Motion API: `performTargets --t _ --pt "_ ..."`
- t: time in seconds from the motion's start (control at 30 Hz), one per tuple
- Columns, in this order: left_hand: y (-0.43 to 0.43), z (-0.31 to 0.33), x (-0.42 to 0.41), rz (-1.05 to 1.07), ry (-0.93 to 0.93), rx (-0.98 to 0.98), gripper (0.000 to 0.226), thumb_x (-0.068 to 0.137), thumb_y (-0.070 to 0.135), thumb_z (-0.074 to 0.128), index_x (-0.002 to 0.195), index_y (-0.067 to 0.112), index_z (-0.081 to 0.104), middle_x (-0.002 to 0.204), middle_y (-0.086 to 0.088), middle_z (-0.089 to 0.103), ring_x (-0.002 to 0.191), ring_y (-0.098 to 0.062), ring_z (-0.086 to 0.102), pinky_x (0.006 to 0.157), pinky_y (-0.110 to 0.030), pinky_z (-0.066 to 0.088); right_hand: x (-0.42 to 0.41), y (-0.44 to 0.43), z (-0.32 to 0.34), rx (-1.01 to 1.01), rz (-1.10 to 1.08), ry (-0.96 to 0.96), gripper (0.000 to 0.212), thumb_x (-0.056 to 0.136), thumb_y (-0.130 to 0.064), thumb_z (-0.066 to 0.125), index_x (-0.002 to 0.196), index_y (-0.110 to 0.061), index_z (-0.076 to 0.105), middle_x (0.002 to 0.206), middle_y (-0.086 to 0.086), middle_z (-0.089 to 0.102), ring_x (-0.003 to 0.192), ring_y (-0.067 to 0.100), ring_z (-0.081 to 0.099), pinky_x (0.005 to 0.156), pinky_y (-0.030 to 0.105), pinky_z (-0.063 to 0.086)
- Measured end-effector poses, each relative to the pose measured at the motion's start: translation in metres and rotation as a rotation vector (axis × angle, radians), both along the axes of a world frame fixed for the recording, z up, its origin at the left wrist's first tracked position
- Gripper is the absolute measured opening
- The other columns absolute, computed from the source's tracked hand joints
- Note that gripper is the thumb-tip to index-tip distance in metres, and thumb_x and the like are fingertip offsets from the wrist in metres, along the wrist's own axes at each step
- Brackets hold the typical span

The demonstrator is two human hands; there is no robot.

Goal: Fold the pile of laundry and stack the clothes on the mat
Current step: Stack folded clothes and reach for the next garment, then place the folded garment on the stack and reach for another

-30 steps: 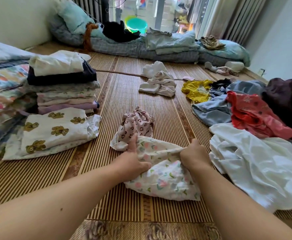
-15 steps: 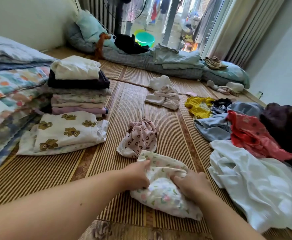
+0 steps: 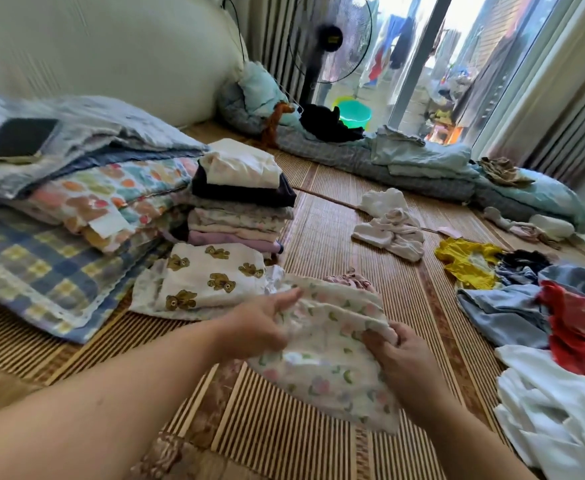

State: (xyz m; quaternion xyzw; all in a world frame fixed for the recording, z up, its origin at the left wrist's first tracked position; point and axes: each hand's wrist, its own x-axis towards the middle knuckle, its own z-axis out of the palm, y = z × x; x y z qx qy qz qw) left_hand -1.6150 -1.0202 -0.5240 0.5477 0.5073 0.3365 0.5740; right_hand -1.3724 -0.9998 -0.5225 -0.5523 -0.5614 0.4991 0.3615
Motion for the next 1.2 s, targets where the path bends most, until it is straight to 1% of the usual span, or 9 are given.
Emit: performTargets --t 0.23,0.37,0.5,0.57,0.63,0.77,0.93,1.1,1.2 --pt "0.03 0.015 -0.111 0.402 0.385 0.206 0.084 0.075 -0.003 0.058 0.151 0.024 0.032 0.134 -0.005 0.058 0.038 0.0 0.045 0.04 -0.013 0.033 -0.137 0.094 0.025 0.228 0.207 -0.149 0.011 0.09 -0.032 0.067 0.096 -0.031 0.058 0.095 -0.002 0.069 0.082 0.016 0.068 0.073 0.036 0.06" --pt "0.061 0.014 -0.157 0.5 0.68 0.088 0.08 0.08 0.009 0.057 0.152 0.032 0.028 0.111 0.003 0.062 0.056 -0.003 0.059 0.041 -0.014 0.037 -0.196 0.138 0.0 0.319 0.274 -0.311 0.044 0.094 -0.03 0.058 0.135 -0.025 0.042 0.122 0.009 0.06 0.103 0.025 0.06 0.091 0.046 0.052" --pt "0.089 -0.019 -0.17 0.346 1.078 -0.143 0.072 0.089 0.023 0.047 0.153 0.015 0.017 0.124 -0.013 0.051 0.128 -0.032 0.041 0.093 -0.03 0.045 -0.225 0.162 -0.033 0.557 0.415 -0.951 0.062 0.097 -0.034 0.049 0.15 -0.04 0.017 0.157 0.013 0.023 0.129 0.038 0.044 0.098 0.05 0.046" --pt "0.095 -0.04 -0.169 0.303 1.22 -0.25 0.073 0.09 0.028 0.039 0.155 0.018 0.008 0.158 -0.017 0.003 0.145 -0.042 0.001 0.118 -0.043 0.02 -0.232 0.164 -0.045 0.667 0.477 -1.161 0.045 0.099 -0.037 0.043 0.143 -0.036 0.035 0.161 0.011 0.006 0.136 0.043 0.033 0.099 0.055 0.042" --pt "0.096 -0.052 -0.167 0.29 1.223 -0.273 0.074 0.089 0.032 0.032 0.155 0.021 0.001 0.158 -0.003 -0.026 0.145 -0.039 -0.013 0.12 -0.048 0.009 -0.235 0.166 -0.049 0.669 0.515 -1.252 0.039 0.1 -0.038 0.039 0.137 -0.033 0.046 0.16 0.009 0.006 0.137 0.045 0.027 0.102 0.058 0.034" --pt "0.093 -0.046 -0.166 0.288 1.316 -0.216 0.073 0.089 0.035 0.033 0.155 0.021 0.005 0.161 -0.002 -0.016 0.145 -0.039 -0.005 0.118 -0.051 0.016 -0.227 0.163 -0.039 0.699 0.51 -1.188 0.042 0.101 -0.036 0.038 0.143 -0.035 0.038 0.161 0.011 0.011 0.138 0.044 0.029 0.108 0.059 0.028" --pt "0.08 -0.011 -0.121 0.421 1.298 0.196 0.068 0.082 0.031 0.045 0.148 0.035 0.027 0.159 -0.002 0.007 0.14 -0.029 0.004 0.114 -0.051 0.015 -0.163 0.133 -0.016 0.723 0.297 -0.913 0.059 0.096 -0.052 0.043 0.15 -0.037 0.023 0.16 0.005 0.021 0.14 0.028 0.035 0.107 0.046 0.037" --pt "0.072 -0.025 -0.002 0.075 1.131 0.6 0.065 0.083 0.047 0.053 0.144 0.036 0.035 0.159 0.005 0.019 0.146 -0.02 0.013 0.117 -0.049 0.019 -0.026 0.08 -0.015 0.435 0.218 -0.787 0.065 0.09 -0.047 0.059 0.146 -0.045 0.027 0.152 -0.01 0.032 0.137 0.011 0.035 0.106 0.033 0.038" --pt "0.077 -0.049 0.067 -0.066 1.089 0.477 0.079 0.082 0.052 0.063 0.149 0.04 0.022 0.162 0.003 0.009 0.145 -0.023 0.019 0.115 -0.043 0.027 0.044 0.05 -0.019 0.258 0.187 -0.886 0.066 0.089 -0.045 0.062 0.146 -0.038 0.031 0.146 -0.011 0.04 0.123 0.006 0.047 0.102 0.032 0.047"
